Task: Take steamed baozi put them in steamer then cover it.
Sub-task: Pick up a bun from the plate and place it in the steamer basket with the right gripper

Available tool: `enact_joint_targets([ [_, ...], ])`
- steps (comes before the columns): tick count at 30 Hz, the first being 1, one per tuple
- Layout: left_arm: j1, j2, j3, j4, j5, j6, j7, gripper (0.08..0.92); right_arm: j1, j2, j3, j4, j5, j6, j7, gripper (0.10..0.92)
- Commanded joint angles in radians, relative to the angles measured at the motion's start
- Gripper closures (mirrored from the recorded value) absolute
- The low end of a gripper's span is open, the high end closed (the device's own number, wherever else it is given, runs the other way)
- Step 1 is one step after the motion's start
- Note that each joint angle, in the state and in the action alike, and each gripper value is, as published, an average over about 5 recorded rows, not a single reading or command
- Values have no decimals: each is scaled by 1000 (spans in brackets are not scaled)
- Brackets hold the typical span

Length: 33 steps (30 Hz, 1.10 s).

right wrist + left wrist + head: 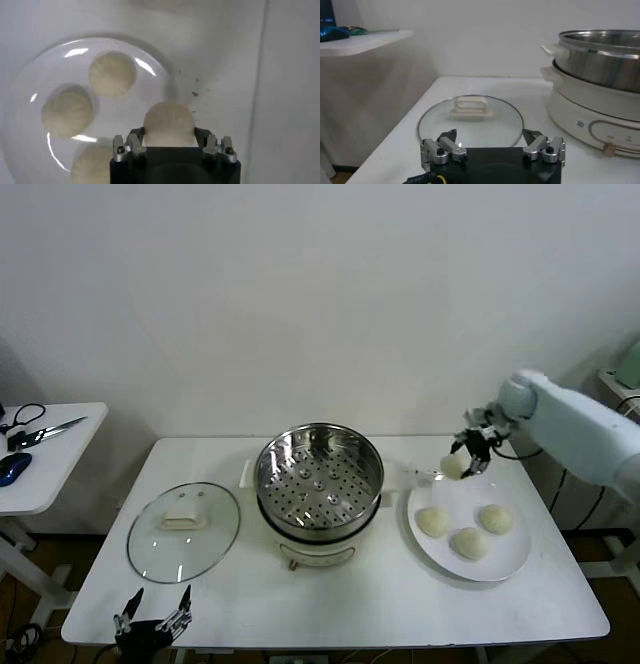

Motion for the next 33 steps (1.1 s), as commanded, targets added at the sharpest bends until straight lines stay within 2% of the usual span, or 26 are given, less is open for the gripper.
enact_joint_targets([
  [1, -1, 6, -2, -5, 2, 1, 0, 177, 515, 20, -323, 402, 150, 222, -27, 347],
  [5, -4, 7, -5, -7, 1, 2, -1, 177, 556, 92, -315, 568, 129, 281, 12, 347],
  [9, -12, 7, -6, -8, 0, 2, -1, 177, 450, 172, -253, 613, 21, 316, 63, 347],
  [12, -14, 7, -7, -10, -2, 3, -1, 177, 334, 244, -213, 550, -93, 368, 108, 347],
  [17, -16, 5, -9, -14, -3, 5, -1, 177, 163, 361, -152, 350, -289, 440, 156, 347],
  [26, -12, -2, -9, -17, -2, 4, -2, 177, -49, 455, -30, 115, -515, 480, 192, 348],
  [33, -15, -5, -3, -7, 1, 3, -2, 177, -125, 482, 39, -1, -618, 504, 219, 347],
])
